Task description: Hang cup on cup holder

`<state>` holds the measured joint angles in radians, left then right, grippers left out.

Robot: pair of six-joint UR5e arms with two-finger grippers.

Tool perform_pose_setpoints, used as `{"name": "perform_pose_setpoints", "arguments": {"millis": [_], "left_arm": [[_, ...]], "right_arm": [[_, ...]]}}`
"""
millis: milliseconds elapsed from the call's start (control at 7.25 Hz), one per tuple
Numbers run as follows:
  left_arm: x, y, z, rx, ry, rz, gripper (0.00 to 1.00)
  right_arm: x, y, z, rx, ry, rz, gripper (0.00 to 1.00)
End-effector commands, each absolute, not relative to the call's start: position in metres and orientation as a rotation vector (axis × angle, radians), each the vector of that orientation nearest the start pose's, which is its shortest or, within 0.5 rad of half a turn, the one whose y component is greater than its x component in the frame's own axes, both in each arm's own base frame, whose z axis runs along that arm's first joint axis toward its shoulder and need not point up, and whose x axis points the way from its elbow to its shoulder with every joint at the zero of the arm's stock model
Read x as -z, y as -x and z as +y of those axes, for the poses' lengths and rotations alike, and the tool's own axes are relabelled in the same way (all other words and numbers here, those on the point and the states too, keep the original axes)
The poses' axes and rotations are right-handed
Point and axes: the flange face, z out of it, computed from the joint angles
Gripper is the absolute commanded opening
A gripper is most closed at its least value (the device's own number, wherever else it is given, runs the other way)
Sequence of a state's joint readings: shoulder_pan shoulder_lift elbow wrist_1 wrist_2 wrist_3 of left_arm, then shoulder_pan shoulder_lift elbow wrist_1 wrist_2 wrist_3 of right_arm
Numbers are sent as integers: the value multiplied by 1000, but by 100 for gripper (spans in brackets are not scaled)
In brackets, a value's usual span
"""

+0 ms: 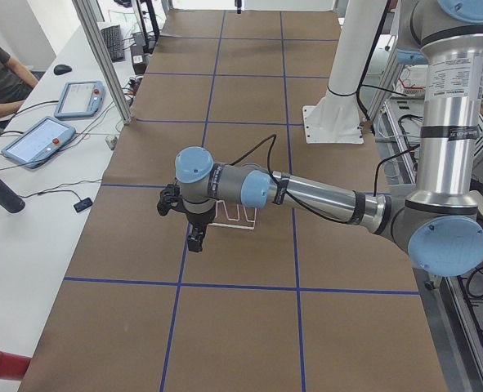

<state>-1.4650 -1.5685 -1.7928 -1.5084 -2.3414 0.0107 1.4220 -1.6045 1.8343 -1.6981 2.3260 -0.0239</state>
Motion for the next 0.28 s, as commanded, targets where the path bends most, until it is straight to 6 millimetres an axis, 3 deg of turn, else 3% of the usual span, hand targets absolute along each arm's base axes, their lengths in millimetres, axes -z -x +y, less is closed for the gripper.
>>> {"name": "perform_pose_setpoints", "arguments": {"millis": [0,138], "left_arm": [[-563,12,-492,-159,-81,778,98],[-562,12,-492,-160,-84,776,98]], "right_arm": [[-562,6,-477,202,-47,-760,100],[-566,5,-474,199,-39,-759,100]]}}
